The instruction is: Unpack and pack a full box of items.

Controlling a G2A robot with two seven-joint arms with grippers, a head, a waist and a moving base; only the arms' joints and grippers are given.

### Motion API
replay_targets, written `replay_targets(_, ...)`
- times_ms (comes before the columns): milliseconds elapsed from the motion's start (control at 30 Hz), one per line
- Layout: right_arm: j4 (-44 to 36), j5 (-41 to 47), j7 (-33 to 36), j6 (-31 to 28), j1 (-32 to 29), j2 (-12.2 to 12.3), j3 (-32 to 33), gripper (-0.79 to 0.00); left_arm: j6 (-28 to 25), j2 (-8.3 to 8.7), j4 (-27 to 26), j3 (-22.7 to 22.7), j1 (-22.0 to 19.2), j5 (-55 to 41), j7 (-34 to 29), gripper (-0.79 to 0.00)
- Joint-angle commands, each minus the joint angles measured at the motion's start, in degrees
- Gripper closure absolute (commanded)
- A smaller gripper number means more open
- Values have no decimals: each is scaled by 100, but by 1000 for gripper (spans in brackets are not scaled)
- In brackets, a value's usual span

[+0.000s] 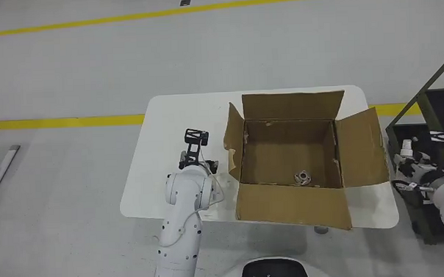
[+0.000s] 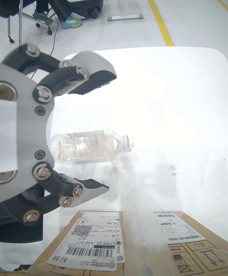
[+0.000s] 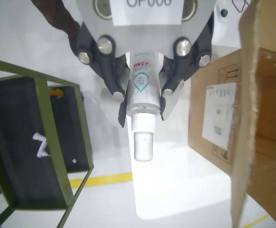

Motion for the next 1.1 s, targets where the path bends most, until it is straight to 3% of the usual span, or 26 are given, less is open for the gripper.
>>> replay_targets(0, 188, -50, -53, -58, -30, -6, -193, 0, 0, 0, 0, 0, 0, 0, 0, -785)
replay_targets(500, 1111, -350, -277, -174, 138, -30, -1139, 0, 0, 0, 0, 0, 0, 0, 0, -785)
replay_targets(533, 1158, -395, -284, -155, 160, -30, -1175, -68, 0, 0, 0, 0, 0, 0, 0, -785)
replay_targets(633, 1231, -436, -288, -106, 210, -30, -1253, -126, 0, 0, 0, 0, 0, 0, 0, -785)
replay_targets(700, 1263, -446, -265, -82, 235, -27, -1276, -271, 0, 0, 0, 0, 0, 0, 0, -785)
replay_targets(767, 1303, -468, -259, -74, 260, -23, -1292, -259, 0, 0, 0, 0, 0, 0, 0, -785)
replay_targets(833, 1342, -471, -265, -65, 286, -20, -1305, -323, 0, 0, 0, 0, 0, 0, 0, -785)
replay_targets(1067, 1474, -437, -219, 44, 421, -12, -1338, -376, 0, 0, 0, 0, 0, 0, 0, -785)
